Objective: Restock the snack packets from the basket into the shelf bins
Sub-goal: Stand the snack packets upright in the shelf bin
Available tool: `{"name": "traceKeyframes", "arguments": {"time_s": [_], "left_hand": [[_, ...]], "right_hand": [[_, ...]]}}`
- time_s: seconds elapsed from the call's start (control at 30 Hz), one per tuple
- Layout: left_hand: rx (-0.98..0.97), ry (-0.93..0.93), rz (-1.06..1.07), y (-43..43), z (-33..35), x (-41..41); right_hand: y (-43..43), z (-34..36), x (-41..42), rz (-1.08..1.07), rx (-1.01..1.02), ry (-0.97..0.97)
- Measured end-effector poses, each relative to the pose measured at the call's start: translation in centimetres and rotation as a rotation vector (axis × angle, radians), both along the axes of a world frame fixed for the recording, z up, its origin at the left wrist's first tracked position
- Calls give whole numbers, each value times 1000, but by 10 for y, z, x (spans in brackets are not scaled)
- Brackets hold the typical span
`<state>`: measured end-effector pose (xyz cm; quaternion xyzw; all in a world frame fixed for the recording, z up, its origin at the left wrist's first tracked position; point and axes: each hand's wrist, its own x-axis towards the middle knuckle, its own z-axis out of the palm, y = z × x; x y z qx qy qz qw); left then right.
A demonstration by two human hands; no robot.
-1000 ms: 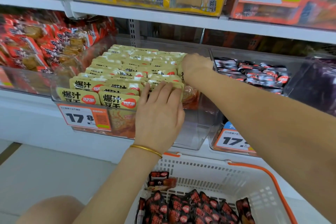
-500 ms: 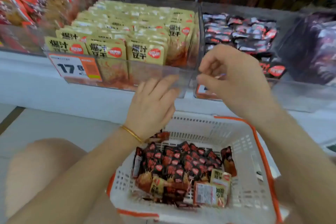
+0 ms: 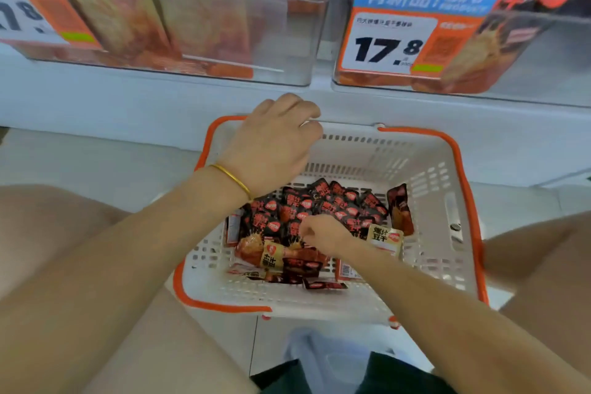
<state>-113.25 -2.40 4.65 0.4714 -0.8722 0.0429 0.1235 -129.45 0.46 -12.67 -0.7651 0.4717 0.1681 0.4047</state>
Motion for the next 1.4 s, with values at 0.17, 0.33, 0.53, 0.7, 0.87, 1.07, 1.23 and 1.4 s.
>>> {"name": "traceKeyframes", "arguments": {"time_s": [0.17,0.33,0.53,0.7,0.87,1.07,1.23,1.4], "left_hand": [[91,24,31,-4,-8,6],[125,49,69,-4,-13,15],[252,3,165,-1,-14,17],[823,39,493,1,-14,6],[1250,771,737,13,-3,-16],[1151,978,679,22,19,-7],[1269,1075,473,33,46,8],[1175,1113,223,35,85,15]], "right_hand": [[12,-42,29,203,58,266],[22,-48,38,182,41,384],[16,-27,28,156,-136,313],[-26,43,-9,-317,-30,-241],[-26,122,-11,-437,-109,-625],[-20,171,-19,-376,-147,-744],[-29,214,-27,-267,-550,-619],[-38,274,-14,-80,-578,-631]]}}
